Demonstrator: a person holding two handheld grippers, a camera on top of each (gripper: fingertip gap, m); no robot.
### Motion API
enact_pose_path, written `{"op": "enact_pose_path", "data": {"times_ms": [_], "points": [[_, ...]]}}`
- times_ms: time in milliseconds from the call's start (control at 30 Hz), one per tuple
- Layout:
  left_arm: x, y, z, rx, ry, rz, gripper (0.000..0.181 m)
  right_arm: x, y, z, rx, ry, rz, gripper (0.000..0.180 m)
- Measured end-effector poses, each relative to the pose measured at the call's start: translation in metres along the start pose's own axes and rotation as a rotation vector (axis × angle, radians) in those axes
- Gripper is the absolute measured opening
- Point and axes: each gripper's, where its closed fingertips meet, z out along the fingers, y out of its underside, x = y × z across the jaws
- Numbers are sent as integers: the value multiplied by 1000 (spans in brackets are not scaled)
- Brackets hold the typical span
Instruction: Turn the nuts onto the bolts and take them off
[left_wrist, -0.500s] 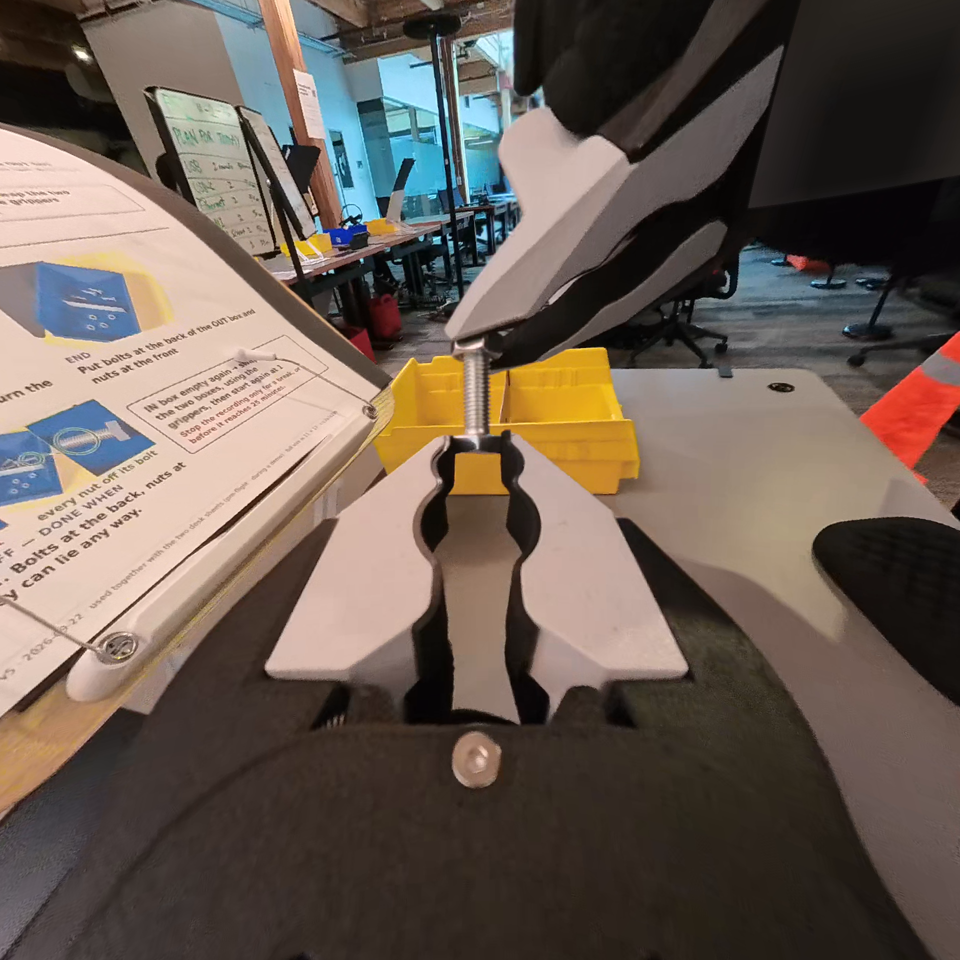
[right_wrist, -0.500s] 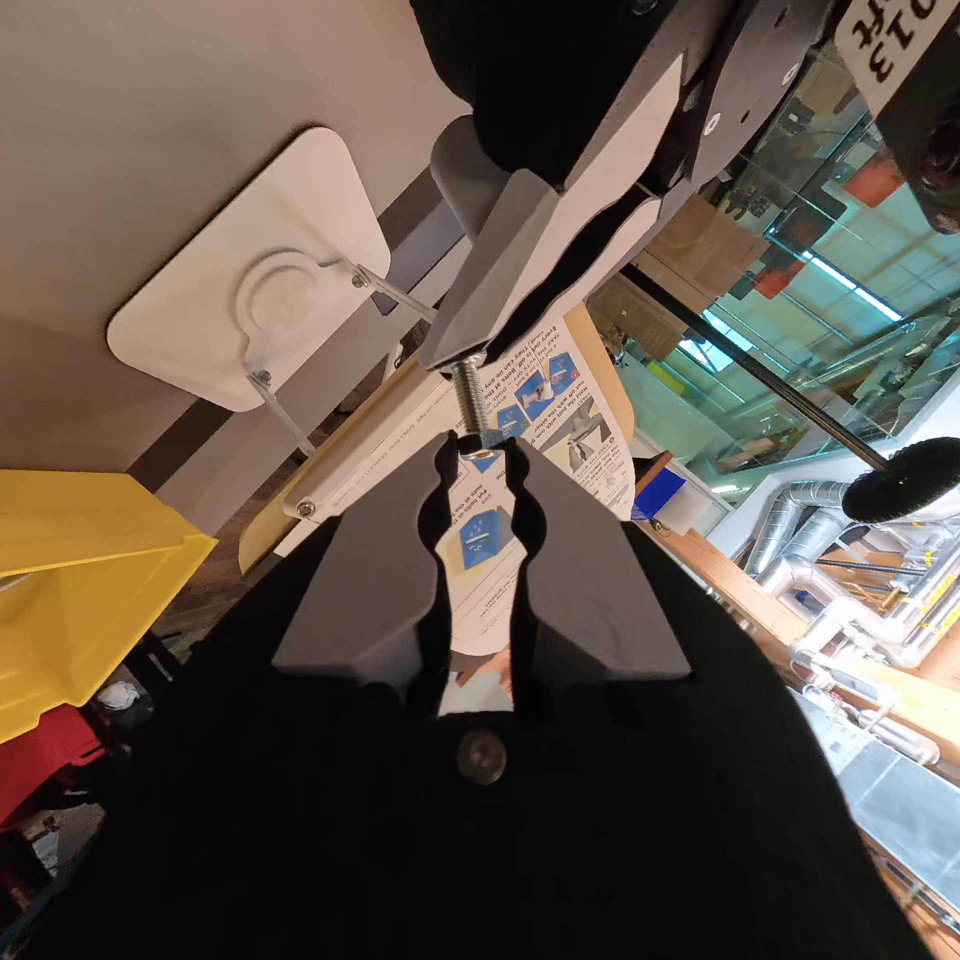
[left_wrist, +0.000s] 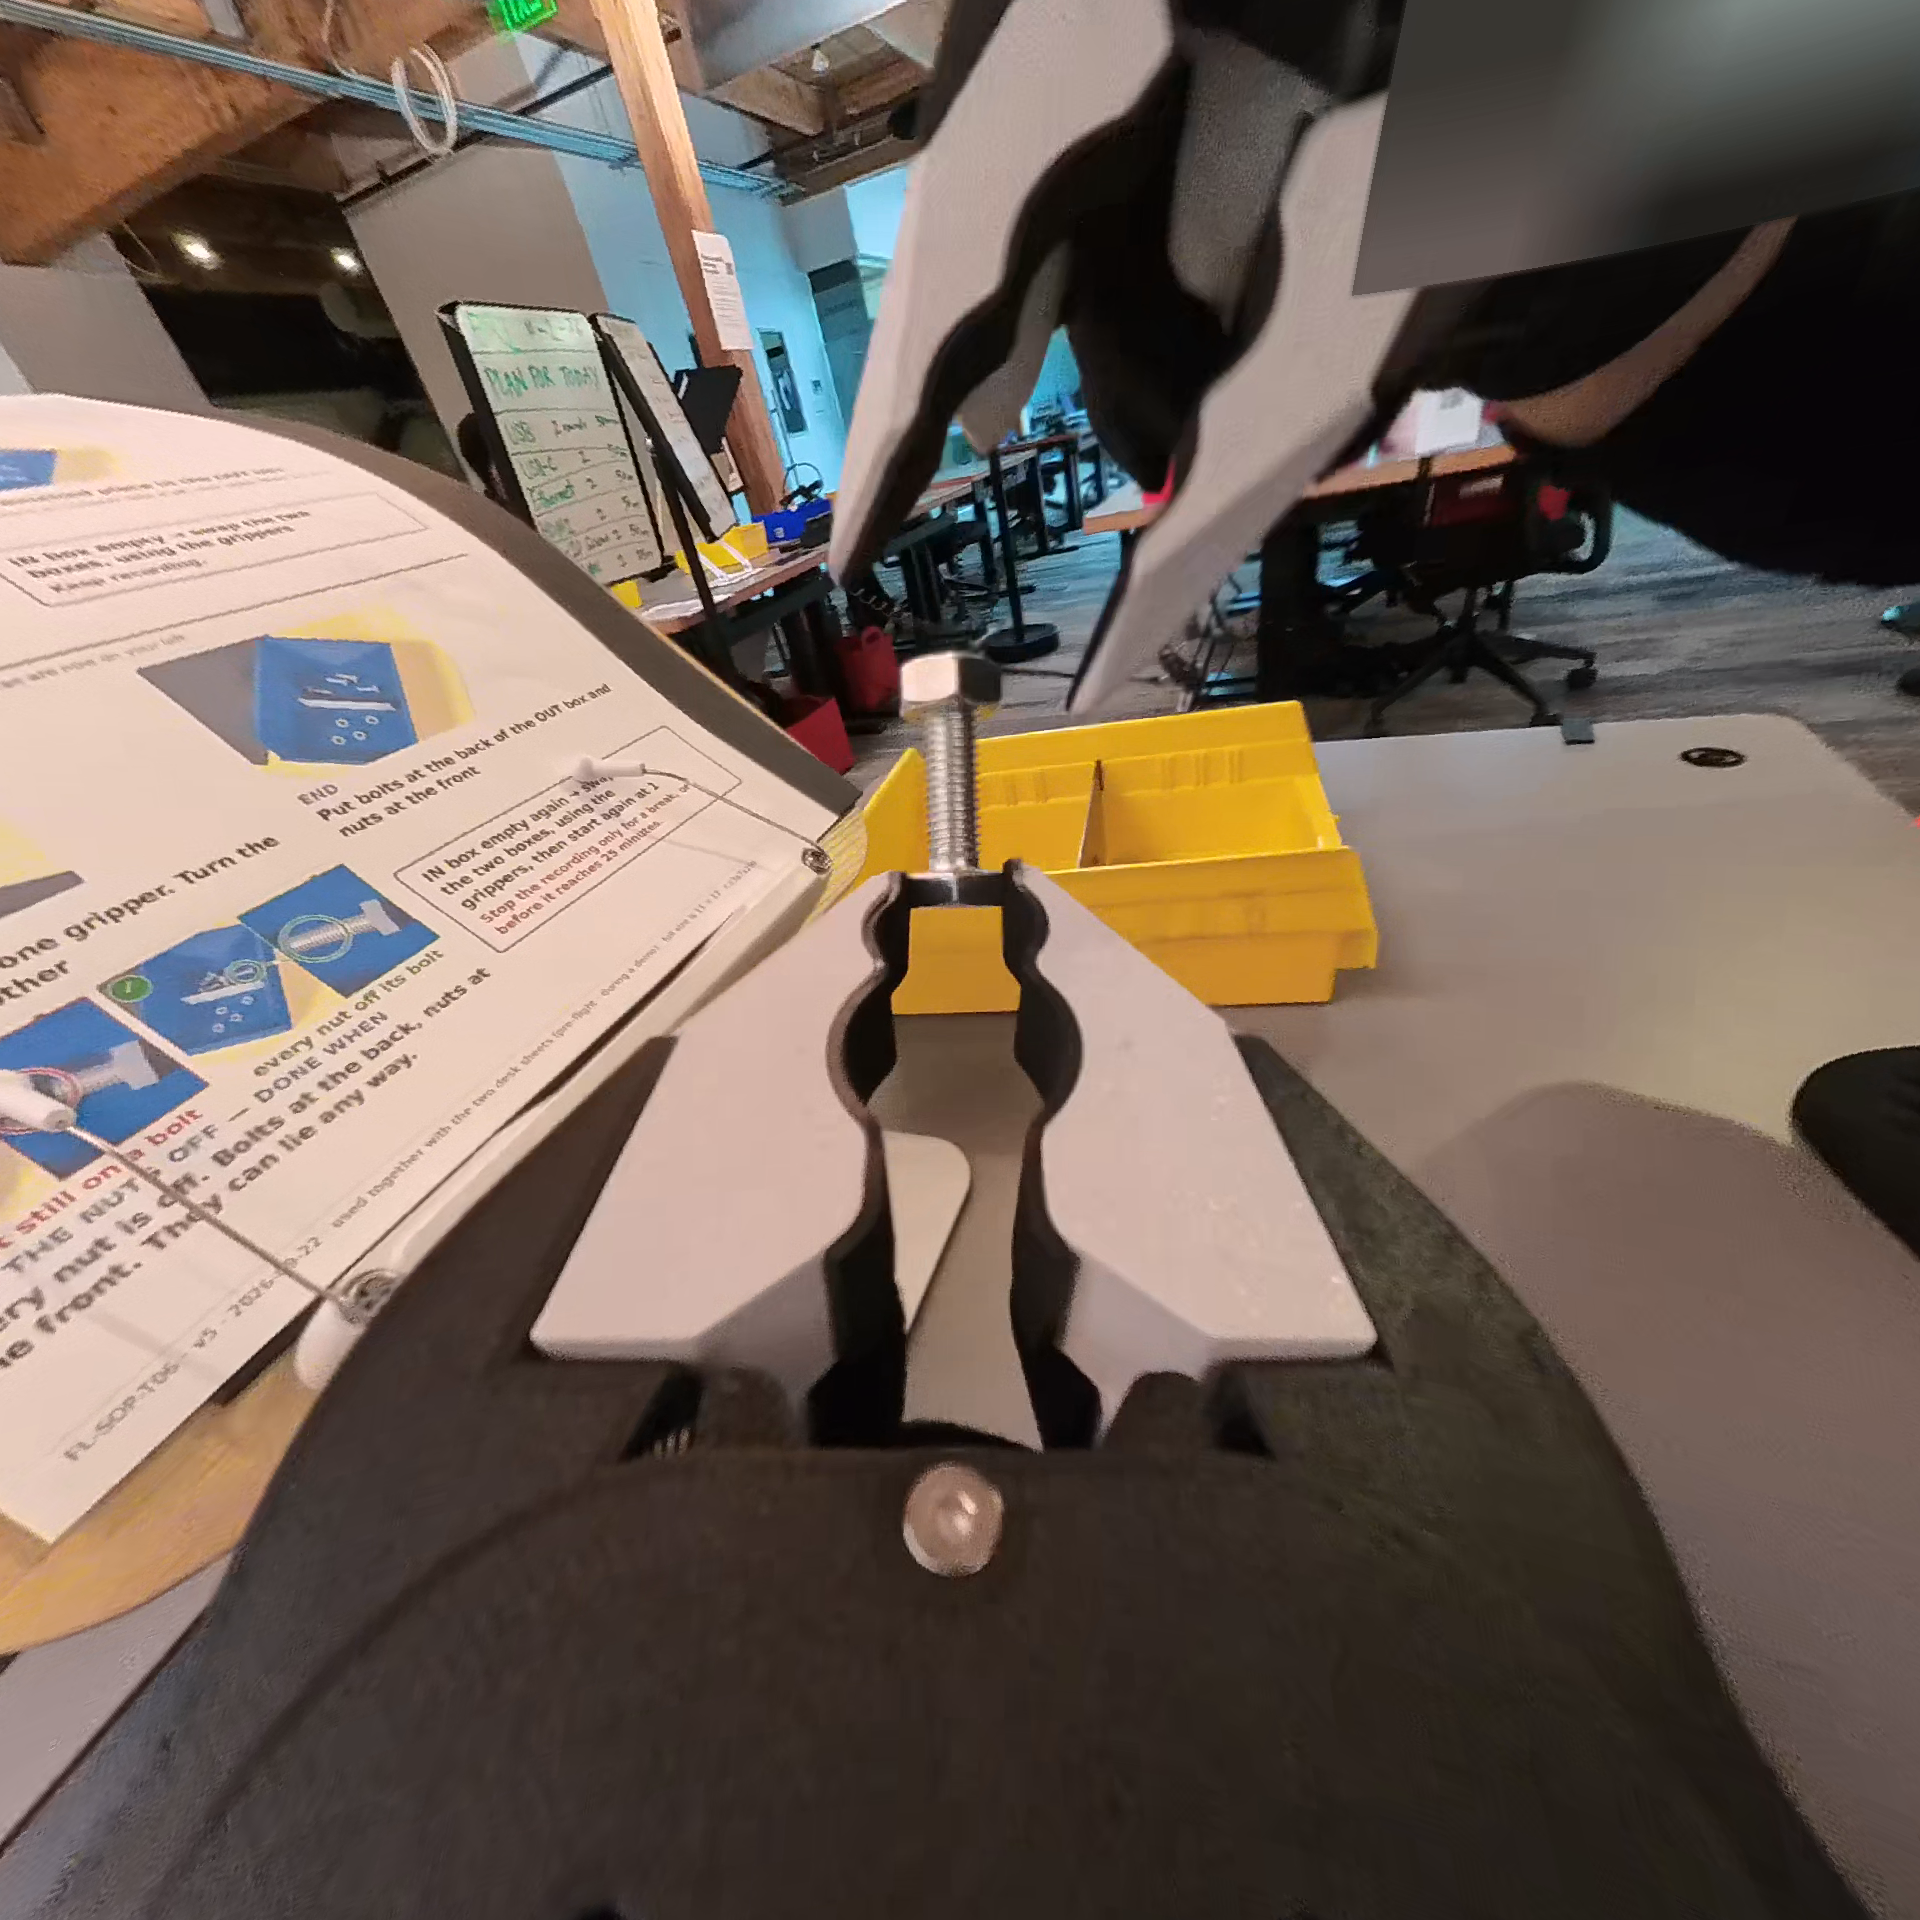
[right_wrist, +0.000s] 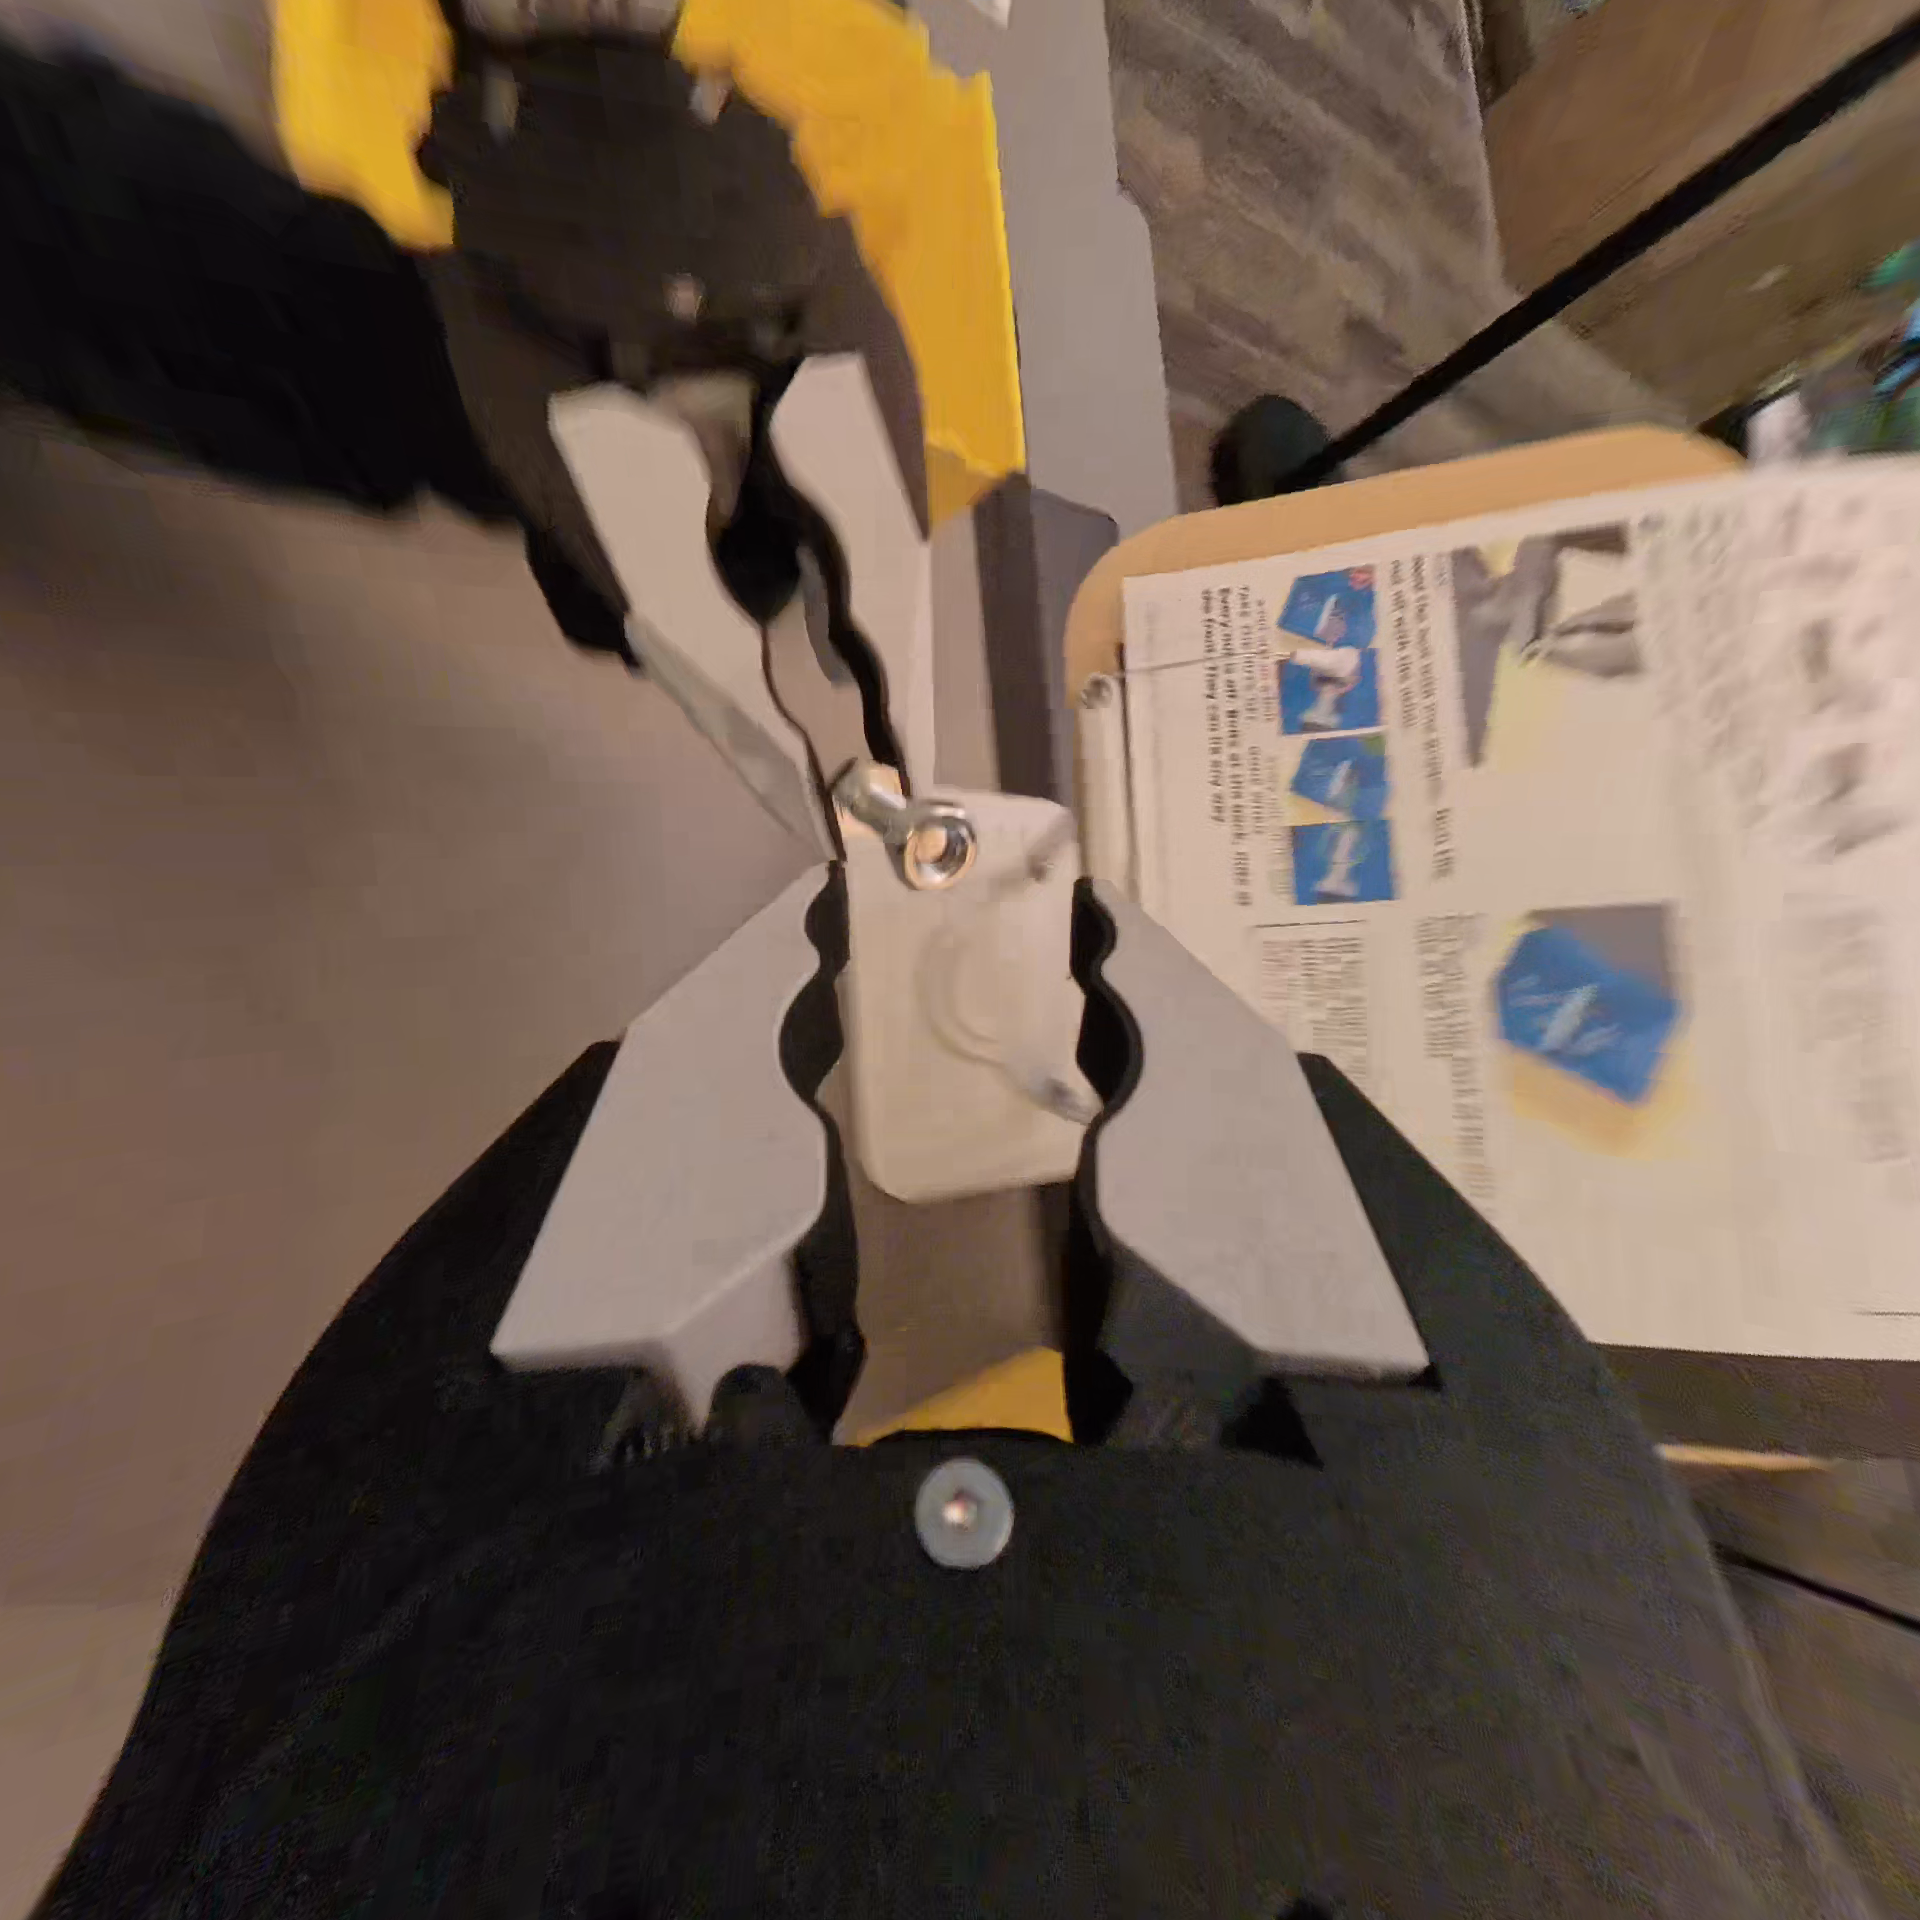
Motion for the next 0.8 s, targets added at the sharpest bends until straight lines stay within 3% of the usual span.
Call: {"op": "enact_pose_path", "data": {"times_ms": [100,167,267,367,467,633,800], "points": [[2,2,3,-31,-27,56,15,-1,-6,-1,150,-152,334,38],[3,3,5,-36,-35,73,16,-4,-1,3,159,-211,438,39],[3,4,6,-44,-44,88,16,-10,4,10,151,-253,479,34],[3,4,6,-47,-48,96,16,-13,1,11,174,-276,483,17],[3,4,6,-51,-46,96,16,-13,1,12,172,-276,447,16],[7,6,7,-55,-5,61,16,-16,7,11,78,-252,146,16],[15,6,8,-34,82,-34,16,-18,12,9,-117,-138,-393,16]]}}
